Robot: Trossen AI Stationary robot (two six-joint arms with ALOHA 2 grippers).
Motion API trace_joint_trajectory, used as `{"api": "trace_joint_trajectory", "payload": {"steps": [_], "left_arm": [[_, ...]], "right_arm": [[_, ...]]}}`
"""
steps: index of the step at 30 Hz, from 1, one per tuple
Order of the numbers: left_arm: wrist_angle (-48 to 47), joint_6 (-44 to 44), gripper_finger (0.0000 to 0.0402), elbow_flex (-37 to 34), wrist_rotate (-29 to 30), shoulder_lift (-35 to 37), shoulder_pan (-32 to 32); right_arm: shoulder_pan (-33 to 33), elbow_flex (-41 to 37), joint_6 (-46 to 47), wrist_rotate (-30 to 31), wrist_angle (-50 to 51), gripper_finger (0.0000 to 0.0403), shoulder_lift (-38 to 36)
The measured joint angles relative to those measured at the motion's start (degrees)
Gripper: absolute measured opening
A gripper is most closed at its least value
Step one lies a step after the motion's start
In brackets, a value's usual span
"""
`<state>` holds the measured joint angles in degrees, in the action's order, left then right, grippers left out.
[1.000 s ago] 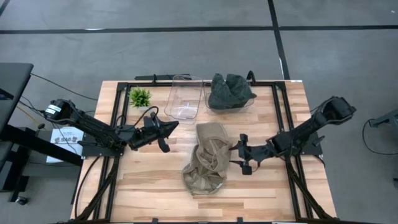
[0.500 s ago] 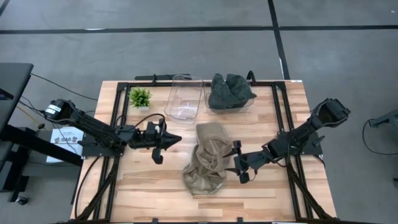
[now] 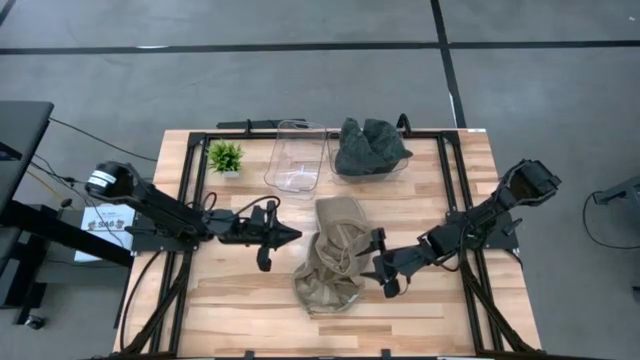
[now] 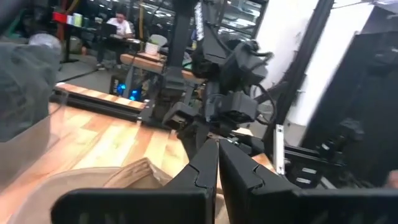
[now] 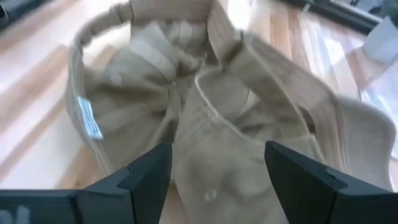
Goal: Pick & Place hat
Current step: Put the top light brown cap into the left transparent bin
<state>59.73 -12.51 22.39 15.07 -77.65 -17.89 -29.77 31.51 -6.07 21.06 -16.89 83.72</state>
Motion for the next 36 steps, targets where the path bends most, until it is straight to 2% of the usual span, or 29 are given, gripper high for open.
{"api": "trace_joint_trajectory", "payload": {"steps": [5, 10, 20, 25, 36], "left_arm": [[2.78, 0.0, 0.0012, 0.0, 2.91, -2.6, 0.02], [2.99, 0.0, 0.0012, 0.0, 3.35, -2.74, 0.02], [2.96, 0.0, 0.0012, 0.0, 3.35, -2.66, 0.0], [2.94, 0.0, 0.0012, 0.0, 3.35, -2.64, 0.0], [2.9, 0.0, 0.0012, 0.02, 3.35, -2.62, 0.0]], "right_arm": [[1.41, 0.0, 1.52, 0.08, 4.48, 0.0248, 0.02], [3.09, 0.0, 1.55, 0.35, 8.59, 0.0248, 0.02], [5.84, 0.0, 3.83, 7.63, 13.4, 0.0243, 0.02], [8.87, 0.0, 9.22, 9.0, 13.94, 0.0212, 0.02], [17.54, -0.04, 22.26, 9.11, 16.67, 0.0113, 0.02]]}}
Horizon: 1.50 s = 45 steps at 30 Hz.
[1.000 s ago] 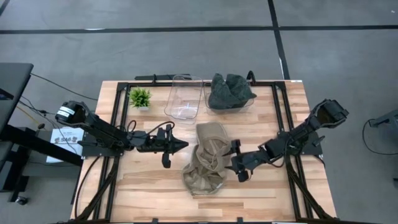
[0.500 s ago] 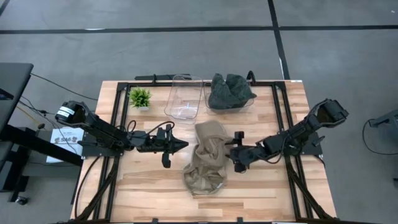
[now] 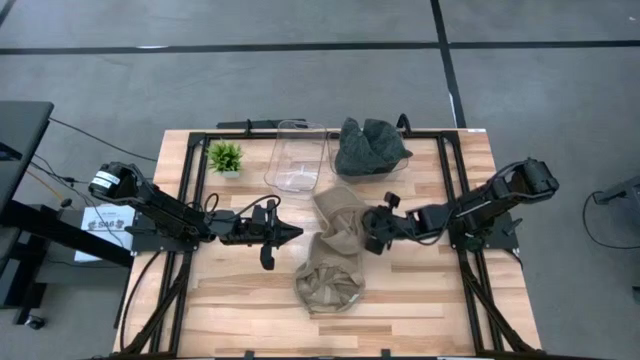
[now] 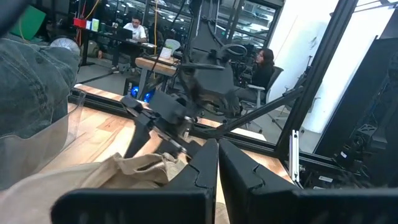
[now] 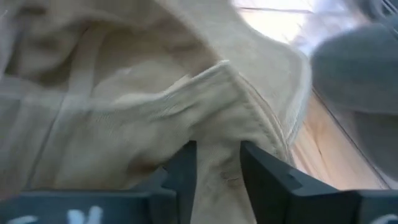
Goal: Pick & Place hat
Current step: Put the top light brown cap into the left transparent bin
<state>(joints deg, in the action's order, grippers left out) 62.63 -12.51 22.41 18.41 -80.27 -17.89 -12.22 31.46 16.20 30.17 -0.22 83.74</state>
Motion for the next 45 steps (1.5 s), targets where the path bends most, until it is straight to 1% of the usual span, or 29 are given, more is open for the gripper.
{"api": "trace_joint_trajectory", "payload": {"steps": [5, 9, 14, 21, 23, 26, 29, 32, 37, 40, 42, 45], "left_arm": [[-0.02, 0.0, 0.0012, 0.0, 0.0, 0.0, 0.0], [-0.03, 0.0, 0.0012, 0.0, 0.0, 0.0, 0.0], [-0.04, 0.0, 0.0012, 0.0, 0.0, 0.0, 0.0], [-0.19, 0.0, 0.0012, 0.0, 0.0, 0.0, 0.0], [-0.24, 0.0, 0.0012, 0.0, 0.0, 0.0, 0.0], [-0.26, 0.0, 0.0012, 0.0, 0.0, 0.0, 0.0], [-0.38, 0.0, 0.0012, 0.0, 0.0, 0.0, 0.0], [-0.5, 0.0, 0.0012, 0.01, 0.0, 0.0, -0.01], [-0.5, 0.0, 0.0012, 0.01, 0.0, 0.0, 0.0], [-0.5, 0.0, 0.0012, 0.02, 0.0, 0.0, -0.01], [-0.51, 0.0, 0.0012, 0.02, 0.0, 0.0, 0.0], [-0.72, 0.0, 0.0012, 0.02, 0.0, 0.0, -0.02]], "right_arm": [[2.18, 0.0, 5.44, -0.22, 0.03, 0.0078, 0.0], [2.59, 0.0, 6.24, -0.22, 0.27, 0.006, 0.0], [2.04, 0.0, 3.45, 0.24, -0.34, 0.0045, -0.07], [0.93, 0.0, -0.27, 5.01, -1.6, 0.0013, -0.09], [0.59, 0.0, -2.3, 5.05, -1.39, 0.0004, -0.09], [-0.17, 0.0, -3.03, 2.84, -0.46, 0.0004, -0.11], [-1.24, 0.0, -3.6, 2.15, -0.05, 0.0023, -0.13], [-2.35, 0.0, -4.62, 2.69, -0.19, 0.0058, -0.13], [-3.32, 0.0, -5.03, 2.8, -0.15, 0.0138, -0.13], [-3.8, 0.0, -7.5, 2.82, 0.21, 0.0191, -0.34], [-4.3, 0.45, -8.75, 3.7, 3.32, 0.0218, -1.19], [-5.25, 2.84, -5.69, 9.16, 13.11, 0.0236, -3.85]]}}
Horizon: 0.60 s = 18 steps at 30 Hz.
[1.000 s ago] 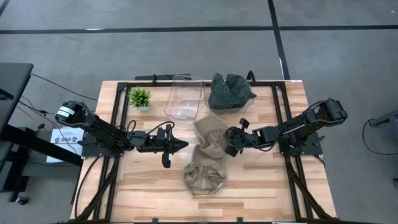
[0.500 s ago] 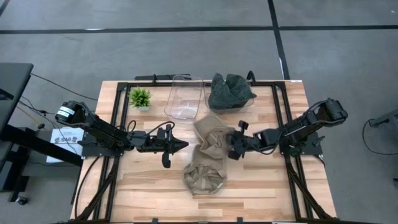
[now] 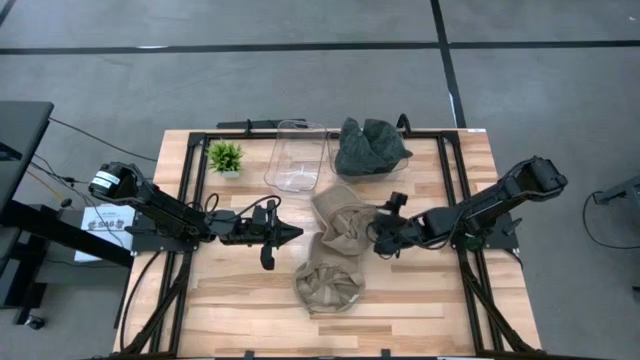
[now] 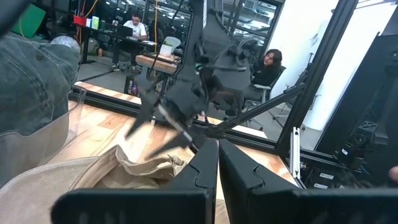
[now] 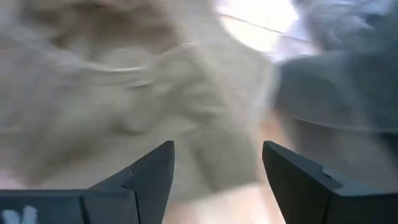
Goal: Pick & Place hat
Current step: Put the top light brown cap into the left transparent bin
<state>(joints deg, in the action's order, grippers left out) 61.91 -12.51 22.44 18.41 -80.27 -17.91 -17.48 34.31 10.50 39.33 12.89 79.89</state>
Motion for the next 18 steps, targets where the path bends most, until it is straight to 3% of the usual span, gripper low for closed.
{"api": "trace_joint_trajectory", "payload": {"steps": [4, 9, 13, 18], "left_arm": [[-0.12, 0.0, 0.0012, 0.0, 0.0, 0.0, 0.0], [-0.17, -0.16, 0.0012, 0.0, 0.0, 0.02, 0.0], [-0.17, -0.42, 0.0012, 0.0, 0.0, 0.02, 0.0], [-0.15, -0.44, 0.0012, 0.0, -0.02, 0.02, 0.0]], "right_arm": [[-2.71, 3.04, 6.31, 3.29, 10.84, 0.0234, -4.54], [-10.22, 2.32, 2.88, -0.17, 7.05, 0.0217, -6.91], [-16.2, 0.78, -0.31, -0.38, 3.98, 0.0204, -3.32], [-18.27, 0.65, 1.31, 2.75, 2.84, 0.0184, 5.0]]}}
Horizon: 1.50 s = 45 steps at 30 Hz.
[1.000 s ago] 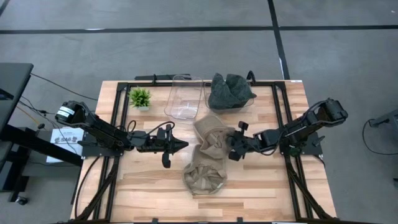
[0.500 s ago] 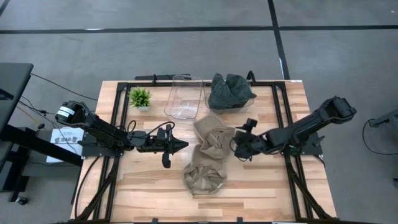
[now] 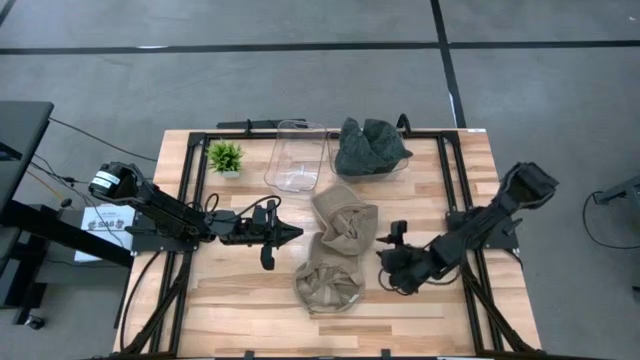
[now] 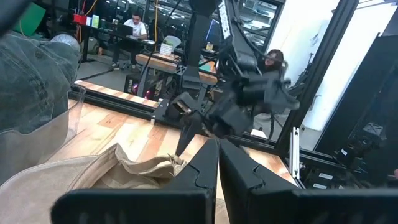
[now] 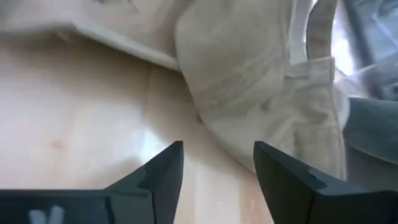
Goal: Pick & Place hat
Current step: Put the top light brown cap into the left transparent bin
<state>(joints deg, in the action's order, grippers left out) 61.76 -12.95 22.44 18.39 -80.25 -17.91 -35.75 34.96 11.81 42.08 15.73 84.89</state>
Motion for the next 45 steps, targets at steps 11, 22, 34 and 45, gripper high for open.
{"api": "trace_joint_trajectory", "payload": {"steps": [11, 22, 34, 45], "left_arm": [[0.04, 0.51, 0.0012, 0.0, 0.02, 0.0, 0.0], [0.28, 0.66, 0.0012, 0.0, 0.01, 0.0, 0.0], [2.19, 0.66, 0.0012, 0.0, 0.04, 0.42, 1.78], [1.96, 0.33, 0.0012, 0.0, -0.05, 0.4, 4.9]], "right_arm": [[4.18, 0.07, -6.33, 5.13, -12.22, 0.0139, 12.94], [7.52, 2.42, -10.77, 3.76, -15.24, 0.0039, 8.0], [8.78, 7.54, -15.29, 4.56, -9.83, 0.0002, -9.37], [11.51, 23.13, -10.74, 4.54, 4.25, 0.0001, -14.3]]}}
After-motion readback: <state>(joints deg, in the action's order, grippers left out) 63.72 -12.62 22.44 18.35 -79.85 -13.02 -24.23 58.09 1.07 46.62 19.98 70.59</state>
